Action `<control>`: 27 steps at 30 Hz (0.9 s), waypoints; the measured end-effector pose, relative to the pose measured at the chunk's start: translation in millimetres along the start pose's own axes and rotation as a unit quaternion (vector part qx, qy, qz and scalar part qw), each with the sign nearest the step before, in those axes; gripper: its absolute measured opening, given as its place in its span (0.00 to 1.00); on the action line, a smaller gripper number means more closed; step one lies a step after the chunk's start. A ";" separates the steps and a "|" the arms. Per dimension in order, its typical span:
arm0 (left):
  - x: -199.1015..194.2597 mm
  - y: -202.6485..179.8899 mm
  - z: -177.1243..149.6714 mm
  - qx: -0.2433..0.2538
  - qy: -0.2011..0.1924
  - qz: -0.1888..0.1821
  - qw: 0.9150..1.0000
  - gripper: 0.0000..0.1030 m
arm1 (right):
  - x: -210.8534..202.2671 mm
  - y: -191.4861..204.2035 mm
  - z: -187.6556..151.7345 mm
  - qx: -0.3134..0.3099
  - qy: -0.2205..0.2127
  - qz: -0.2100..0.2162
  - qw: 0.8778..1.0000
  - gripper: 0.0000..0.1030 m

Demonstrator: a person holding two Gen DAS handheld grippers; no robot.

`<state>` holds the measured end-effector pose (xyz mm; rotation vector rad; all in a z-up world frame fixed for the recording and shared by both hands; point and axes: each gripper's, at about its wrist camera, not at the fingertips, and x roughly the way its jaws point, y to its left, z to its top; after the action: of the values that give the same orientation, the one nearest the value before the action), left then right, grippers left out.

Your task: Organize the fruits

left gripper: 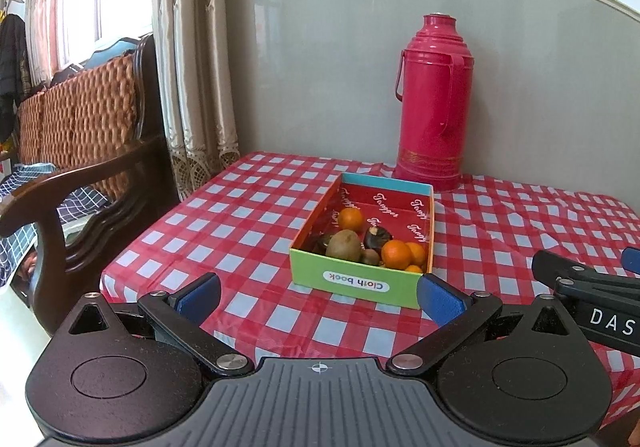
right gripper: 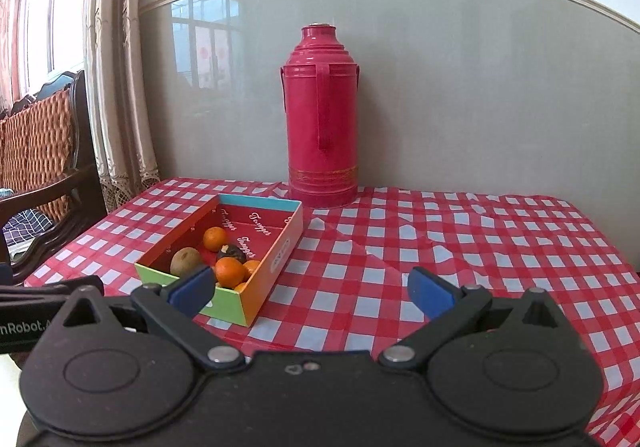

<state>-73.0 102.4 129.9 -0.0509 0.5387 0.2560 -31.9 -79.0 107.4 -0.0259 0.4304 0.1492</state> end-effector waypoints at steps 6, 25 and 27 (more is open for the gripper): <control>1.2 1.0 0.0 -0.002 0.001 -0.002 1.000 1.00 | 0.2 -0.6 -0.9 0.000 0.000 -0.002 1.000 0.95; 2.0 0.5 0.2 -0.003 0.001 -0.003 1.000 1.00 | 2.5 -1.0 -1.5 -0.004 0.001 -0.007 1.000 0.95; 1.9 0.5 0.2 -0.002 0.001 -0.003 1.000 1.00 | 2.5 -1.3 -1.5 -0.003 0.001 -0.006 1.000 0.95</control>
<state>-71.4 103.3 129.1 -0.0572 0.5396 0.2521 -30.1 -80.0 105.0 -0.0349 0.4326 0.1390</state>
